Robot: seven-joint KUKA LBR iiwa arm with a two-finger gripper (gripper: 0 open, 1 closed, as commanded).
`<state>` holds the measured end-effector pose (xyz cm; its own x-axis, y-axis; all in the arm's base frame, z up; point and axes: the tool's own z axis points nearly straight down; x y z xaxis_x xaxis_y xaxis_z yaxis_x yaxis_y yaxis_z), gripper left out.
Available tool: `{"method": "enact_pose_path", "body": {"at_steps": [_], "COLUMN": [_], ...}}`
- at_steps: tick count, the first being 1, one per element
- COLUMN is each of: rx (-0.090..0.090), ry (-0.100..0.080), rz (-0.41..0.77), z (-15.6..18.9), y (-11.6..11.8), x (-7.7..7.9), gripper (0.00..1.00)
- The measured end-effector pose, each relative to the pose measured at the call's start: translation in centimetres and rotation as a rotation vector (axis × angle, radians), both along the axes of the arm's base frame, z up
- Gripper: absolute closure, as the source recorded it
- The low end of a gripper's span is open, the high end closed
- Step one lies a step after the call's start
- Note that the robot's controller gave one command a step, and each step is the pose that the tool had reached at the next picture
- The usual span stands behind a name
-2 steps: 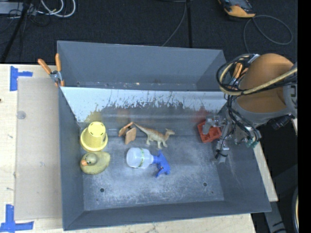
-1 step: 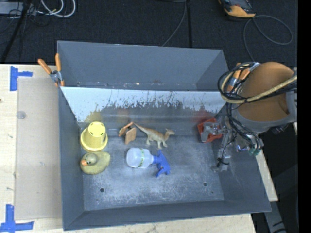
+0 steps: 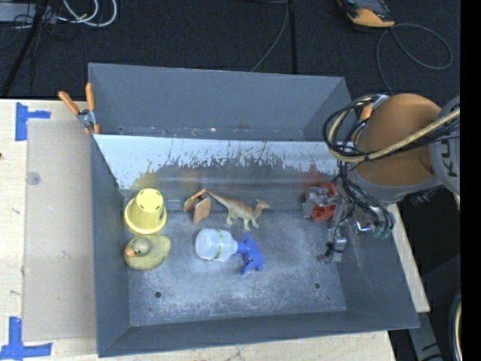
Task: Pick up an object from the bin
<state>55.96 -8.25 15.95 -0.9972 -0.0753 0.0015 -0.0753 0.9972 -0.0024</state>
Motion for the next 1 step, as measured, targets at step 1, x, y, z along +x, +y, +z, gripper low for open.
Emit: {"method": "enact_pose_path", "body": {"at_steps": [1], "rx": [0.007], "ry": [-0.003], "rz": [0.056], "z": [-2.82], "y": [3.35], "x": [2.22], "gripper": [0.00]}}
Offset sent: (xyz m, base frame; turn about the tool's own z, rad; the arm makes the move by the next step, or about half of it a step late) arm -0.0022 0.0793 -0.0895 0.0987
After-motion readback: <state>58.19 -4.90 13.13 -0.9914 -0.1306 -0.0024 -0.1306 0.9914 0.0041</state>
